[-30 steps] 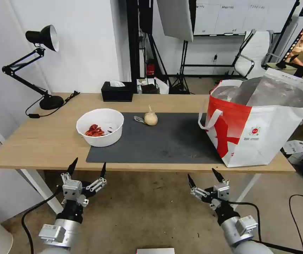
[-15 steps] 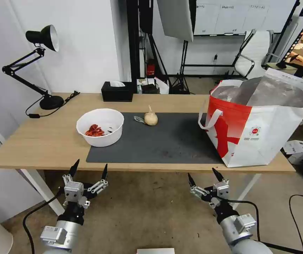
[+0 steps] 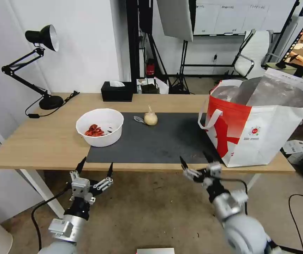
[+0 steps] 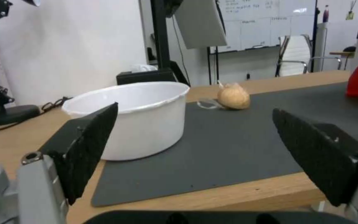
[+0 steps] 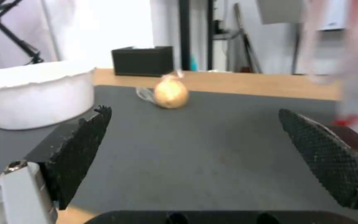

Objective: Pick up the trash from the table and place it into the takeout bag.

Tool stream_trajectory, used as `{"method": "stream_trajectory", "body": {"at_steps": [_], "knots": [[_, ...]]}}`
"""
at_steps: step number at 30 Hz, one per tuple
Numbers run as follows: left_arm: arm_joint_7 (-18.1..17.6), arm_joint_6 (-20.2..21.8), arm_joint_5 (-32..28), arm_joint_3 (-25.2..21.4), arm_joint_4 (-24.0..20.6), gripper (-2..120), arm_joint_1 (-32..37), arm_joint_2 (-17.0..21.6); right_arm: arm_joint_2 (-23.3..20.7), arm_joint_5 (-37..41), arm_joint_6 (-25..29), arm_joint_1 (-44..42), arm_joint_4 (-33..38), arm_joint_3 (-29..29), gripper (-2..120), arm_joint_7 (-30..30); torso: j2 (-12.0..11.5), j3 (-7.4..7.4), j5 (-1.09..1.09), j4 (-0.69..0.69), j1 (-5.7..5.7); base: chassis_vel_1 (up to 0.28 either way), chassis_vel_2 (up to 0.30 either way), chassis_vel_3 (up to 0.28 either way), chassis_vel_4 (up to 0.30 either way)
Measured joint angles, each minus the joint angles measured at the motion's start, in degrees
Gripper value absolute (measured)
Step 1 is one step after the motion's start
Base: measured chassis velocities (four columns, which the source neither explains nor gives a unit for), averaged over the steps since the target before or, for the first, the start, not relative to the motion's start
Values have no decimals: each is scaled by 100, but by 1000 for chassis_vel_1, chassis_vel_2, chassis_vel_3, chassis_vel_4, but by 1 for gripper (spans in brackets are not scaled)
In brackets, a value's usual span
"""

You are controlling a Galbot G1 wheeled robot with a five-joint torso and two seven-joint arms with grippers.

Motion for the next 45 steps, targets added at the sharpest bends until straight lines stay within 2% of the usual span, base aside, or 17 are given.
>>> {"method": "stream_trajectory", "body": {"at_steps": [3,4,7,8,12,13,15,16,19,20,22,23,26,33,45], "knots": [[-4,-4,0,-50,-17,100,39,-20,-75,350,-165,1277,-585,-757,100,160,0,0,-5,4,1,0,0,0,0],[-4,-4,0,-50,-17,100,39,-20,-75,350,-165,1277,-585,-757,100,160,0,0,-5,4,1,0,0,0,0],[-7,-12,0,-85,-31,100,81,-51,111,594,-349,2319,-1294,-1485,100,428,0,0,-3,1,1,0,0,0,0],[-7,-12,0,-85,-31,100,81,-51,111,594,-349,2319,-1294,-1485,100,428,0,0,-3,1,1,0,0,0,0],[-27,-30,-7,-146,-59,100,153,-73,548,827,-738,3764,-2335,-2347,100,786,0,-1,-6,2,1,0,0,0,0],[-27,-30,-7,-146,-59,100,153,-73,548,827,-738,3764,-2335,-2347,100,786,0,-1,-6,2,1,0,0,0,0],[-42,-44,-19,-183,-65,100,198,-98,916,920,-1037,4413,-2941,-2729,100,1012,-1,0,-2,2,2,0,0,0,0],[-42,-44,-19,-183,-65,100,198,-98,916,920,-1037,4413,-2941,-2729,100,1012,-1,0,-2,2,2,0,0,0,0],[-46,-80,-18,-226,-70,100,257,-130,1554,991,-1525,5183,-3966,-3148,100,1327,0,0,-4,2,1,0,0,0,0],[-46,-80,-18,-226,-70,100,257,-130,1554,991,-1525,5183,-3966,-3148,100,1327,0,0,-4,2,1,0,0,0,0],[-46,-112,-18,-263,-70,100,286,-139,2004,1012,-1708,5611,-4678,-3337,100,1465,0,0,-5,3,1,0,0,0,0],[-46,-112,-18,-263,-70,100,286,-139,2004,1012,-1708,5611,-4678,-3337,100,1465,0,0,-5,3,1,0,0,0,0],[-47,-159,-20,-317,-61,100,325,-146,2600,1003,-1959,5938,-5454,-3356,100,1562,0,0,-5,3,1,0,0,0,0],[-48,-208,-34,-359,-32,100,349,-140,3119,910,-2353,6014,-6030,-3212,100,1725,0,-1,-4,2,0,0,0,0,0],[-48,-222,-36,-325,0,100,336,-173,3232,788,-2462,5895,-6227,-2988,100,1897,1,-1,-3,1,0,0,0,0,0]]}}
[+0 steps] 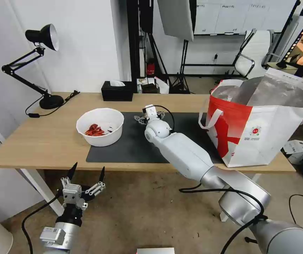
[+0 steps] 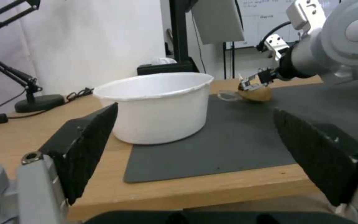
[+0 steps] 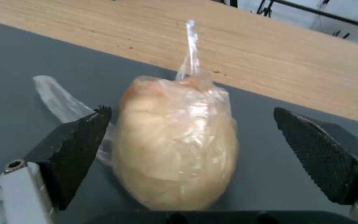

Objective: Pick up the trash from the table and place it into the takeout bag.

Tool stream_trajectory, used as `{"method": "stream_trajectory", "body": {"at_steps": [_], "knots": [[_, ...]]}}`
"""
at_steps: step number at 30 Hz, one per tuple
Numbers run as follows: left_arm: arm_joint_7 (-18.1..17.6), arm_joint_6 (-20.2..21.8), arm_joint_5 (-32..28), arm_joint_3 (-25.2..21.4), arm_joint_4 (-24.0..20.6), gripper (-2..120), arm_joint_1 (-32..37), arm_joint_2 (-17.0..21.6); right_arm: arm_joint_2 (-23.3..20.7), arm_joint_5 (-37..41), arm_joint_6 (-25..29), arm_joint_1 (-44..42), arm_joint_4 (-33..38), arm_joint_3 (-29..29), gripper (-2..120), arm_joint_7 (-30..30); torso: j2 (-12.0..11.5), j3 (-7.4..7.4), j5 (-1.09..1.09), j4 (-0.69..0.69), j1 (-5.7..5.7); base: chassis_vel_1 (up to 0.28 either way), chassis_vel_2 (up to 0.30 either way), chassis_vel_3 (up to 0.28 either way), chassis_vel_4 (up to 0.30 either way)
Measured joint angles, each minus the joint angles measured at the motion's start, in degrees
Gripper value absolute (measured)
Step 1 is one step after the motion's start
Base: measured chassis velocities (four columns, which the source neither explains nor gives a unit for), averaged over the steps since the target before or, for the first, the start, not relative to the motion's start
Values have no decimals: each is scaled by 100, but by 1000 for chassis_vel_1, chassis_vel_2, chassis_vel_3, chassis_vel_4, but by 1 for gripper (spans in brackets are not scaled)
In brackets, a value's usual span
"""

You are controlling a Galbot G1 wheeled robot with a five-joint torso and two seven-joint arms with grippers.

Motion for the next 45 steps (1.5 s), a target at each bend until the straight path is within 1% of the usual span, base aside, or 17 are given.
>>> {"method": "stream_trajectory", "body": {"at_steps": [9,14,15,16,19,20,23,24,26,28,29,33,36,37,40,42,45], "knots": [[0,-11,0,-4,1,100,-5,5,108,16,143,-30,-303,254,98,-280,1,0,0,1,0,0,0,0,0],[-2,-13,0,-5,-3,100,-4,4,116,7,144,-38,-361,276,84,-357,0,0,0,0,0,0,0,0,0],[-4,-14,0,-5,-4,100,-4,3,116,7,143,-41,-366,281,78,-369,0,0,0,0,0,0,0,0,0],[-4,-14,0,-5,-4,100,-4,3,116,7,143,-41,-366,281,78,-369,0,0,0,0,0,0,0,0,0],[-6,-16,0,-7,-11,100,5,4,98,4,146,-45,-363,284,65,-412,0,0,0,1,0,0,0,0,0],[-6,-16,0,-7,-11,100,5,4,98,4,146,-45,-363,284,65,-412,0,0,0,1,0,0,0,0,0],[-8,-18,0,-6,-17,100,6,6,44,16,145,-59,-291,282,48,-428,1,0,0,0,0,0,0,0,0],[-8,-18,0,-6,-17,100,6,6,44,16,145,-59,-291,282,48,-428,1,0,0,0,0,0,0,0,0],[-9,-18,0,-1,-17,100,5,12,-13,20,149,-94,-201,276,39,-439,0,0,0,0,0,0,0,0,0],[-9,-18,0,-1,-17,100,5,12,-13,20,149,-94,-201,276,39,-439,0,0,0,0,0,0,0,0,0],[-9,-18,6,7,-17,100,4,16,-186,85,155,-182,173,249,26,-394,0,0,1,2,0,0,0,0,0],[-10,-18,9,14,-19,100,0,20,-468,153,166,-289,728,216,18,-191,0,0,1,2,0,0,0,0,0],[-11,-20,11,17,-38,100,-3,20,-1213,-80,524,-626,2167,188,7,225,0,-1,2,0,0,0,0,0,0],[-11,-20,11,17,-38,100,-3,20,-1213,-80,524,-626,2167,188,7,225,0,-1,2,0,0,0,0,0,0],[-13,-30,17,30,-44,100,0,14,-1830,-274,973,-1019,3427,371,7,454,1,-1,1,0,-1,0,0,0,0],[-13,-30,19,35,-44,100,1,14,-1987,-308,1075,-1143,3733,447,7,473,1,-2,1,0,-1,0,0,0,0],[-15,-31,28,56,-62,100,0,25,-2697,-605,1664,-1656,4761,877,7,316,1,-2,3,1,-1,0,0,0,0]]}}
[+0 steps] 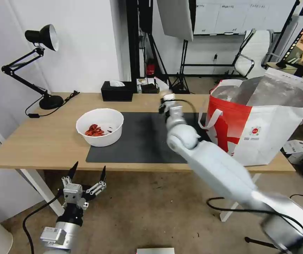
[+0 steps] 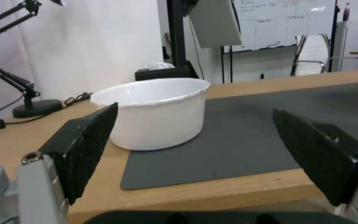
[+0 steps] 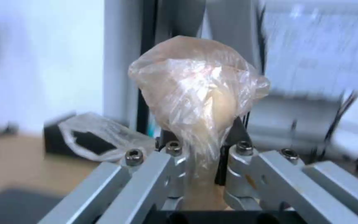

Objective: Pick up the trash from the table and place it into the takeout bag.

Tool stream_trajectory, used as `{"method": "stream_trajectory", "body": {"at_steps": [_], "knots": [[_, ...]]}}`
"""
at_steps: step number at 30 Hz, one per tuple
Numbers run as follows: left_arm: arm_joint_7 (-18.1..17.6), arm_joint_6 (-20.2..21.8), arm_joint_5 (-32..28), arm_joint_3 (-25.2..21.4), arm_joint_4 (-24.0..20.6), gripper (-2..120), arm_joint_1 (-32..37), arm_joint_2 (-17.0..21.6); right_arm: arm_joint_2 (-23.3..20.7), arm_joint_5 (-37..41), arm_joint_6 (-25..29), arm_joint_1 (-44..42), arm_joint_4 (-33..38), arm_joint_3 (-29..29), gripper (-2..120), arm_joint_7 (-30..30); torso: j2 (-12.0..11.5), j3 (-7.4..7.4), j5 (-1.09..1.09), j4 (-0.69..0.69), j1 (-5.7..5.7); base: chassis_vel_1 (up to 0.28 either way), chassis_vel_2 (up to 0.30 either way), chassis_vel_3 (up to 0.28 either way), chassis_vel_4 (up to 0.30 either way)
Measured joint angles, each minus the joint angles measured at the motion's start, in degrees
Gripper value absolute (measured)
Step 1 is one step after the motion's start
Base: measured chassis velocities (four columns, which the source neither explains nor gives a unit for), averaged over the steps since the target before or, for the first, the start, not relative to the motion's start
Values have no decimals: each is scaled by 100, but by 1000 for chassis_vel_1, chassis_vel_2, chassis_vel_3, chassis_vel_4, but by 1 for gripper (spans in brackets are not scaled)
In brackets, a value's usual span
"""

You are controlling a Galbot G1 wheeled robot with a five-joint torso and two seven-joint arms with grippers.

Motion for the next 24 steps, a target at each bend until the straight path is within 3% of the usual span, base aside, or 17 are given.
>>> {"method": "stream_trajectory", "body": {"at_steps": [1,4,9,15,24], "knots": [[0,0,0,0,0,100,0,0,0,0,0,0,0,0,7,0,0,0,0,0,0,0,0,0,0],[1,1,15,19,-34,100,10,18,-789,-101,575,-446,616,548,7,-241,0,1,2,-3,0,0,0,0,0],[2,3,68,63,-35,100,29,-11,-1394,65,422,-588,1007,1003,6,14,0,1,-1,-2,0,0,0,0,0],[9,22,125,126,-73,100,39,-28,-2060,1120,-923,-334,1223,1356,6,1202,0,1,-2,-1,0,0,0,0,0],[15,24,129,129,-138,100,97,-26,-2357,2448,-2064,-134,1306,1432,6,1990,0,2,-2,0,1,0,0,0,0]]}}
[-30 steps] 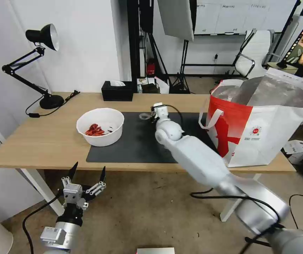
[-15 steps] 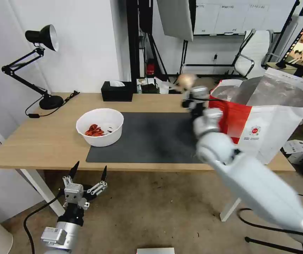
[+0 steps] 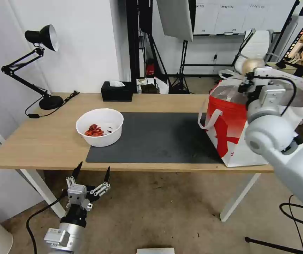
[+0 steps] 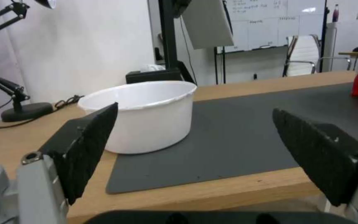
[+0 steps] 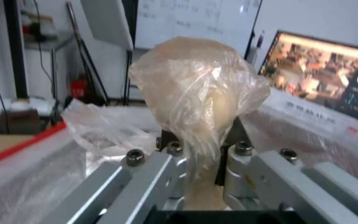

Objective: Pick up the trash from the table and place it into the takeout bag.

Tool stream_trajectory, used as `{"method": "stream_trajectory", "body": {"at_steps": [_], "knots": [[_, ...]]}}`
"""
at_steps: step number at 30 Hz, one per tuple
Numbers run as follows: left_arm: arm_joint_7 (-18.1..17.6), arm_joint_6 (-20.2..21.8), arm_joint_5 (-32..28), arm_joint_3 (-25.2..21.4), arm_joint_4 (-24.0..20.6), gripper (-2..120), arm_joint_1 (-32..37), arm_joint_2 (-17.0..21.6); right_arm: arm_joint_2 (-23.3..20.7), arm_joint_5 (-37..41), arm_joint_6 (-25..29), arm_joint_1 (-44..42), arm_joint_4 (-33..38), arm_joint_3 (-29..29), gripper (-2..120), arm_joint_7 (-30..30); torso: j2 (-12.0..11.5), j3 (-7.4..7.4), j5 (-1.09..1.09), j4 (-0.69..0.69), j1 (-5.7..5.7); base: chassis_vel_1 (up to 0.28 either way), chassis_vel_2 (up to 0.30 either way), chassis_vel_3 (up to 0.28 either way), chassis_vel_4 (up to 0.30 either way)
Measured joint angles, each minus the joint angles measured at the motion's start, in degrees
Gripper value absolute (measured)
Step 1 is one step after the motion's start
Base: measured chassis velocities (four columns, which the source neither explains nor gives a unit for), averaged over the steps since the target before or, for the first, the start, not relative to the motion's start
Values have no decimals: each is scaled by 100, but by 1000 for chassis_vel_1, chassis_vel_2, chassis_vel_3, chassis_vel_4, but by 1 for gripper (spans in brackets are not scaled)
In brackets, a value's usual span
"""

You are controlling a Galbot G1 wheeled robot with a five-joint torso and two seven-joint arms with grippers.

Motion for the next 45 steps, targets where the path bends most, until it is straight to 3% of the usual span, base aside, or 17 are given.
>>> {"method": "stream_trajectory", "body": {"at_steps": [3,25,28,34,38,42,45], "knots": [[5,-5,-1,0,-24,100,12,1,-10,232,-115,44,6,-19,10,129,0,0,0,0,0,0,0,0,0],[17,-15,-14,-21,-148,100,54,64,-272,944,-292,85,191,-29,92,332,0,0,0,0,0,0,0,0,0],[17,-10,-15,-20,-175,100,53,55,-297,946,-294,90,204,-31,99,318,0,0,-1,0,0,0,0,0,0],[18,3,-29,-42,-240,100,54,63,-320,943,-272,87,249,-32,100,299,0,0,0,-1,0,0,0,0,0],[18,7,-43,-74,-285,100,65,75,-321,916,6,33,341,54,100,161,0,0,-1,0,1,0,0,0,0],[17,8,-44,-81,-321,100,77,67,-384,791,640,-352,617,369,100,-487,0,0,-2,0,1,0,0,0,0],[16,-42,-27,-127,-393,100,160,-43,-375,253,1903,-1353,971,726,100,-2048,0,0,-2,-2,0,0,0,0,0]]}}
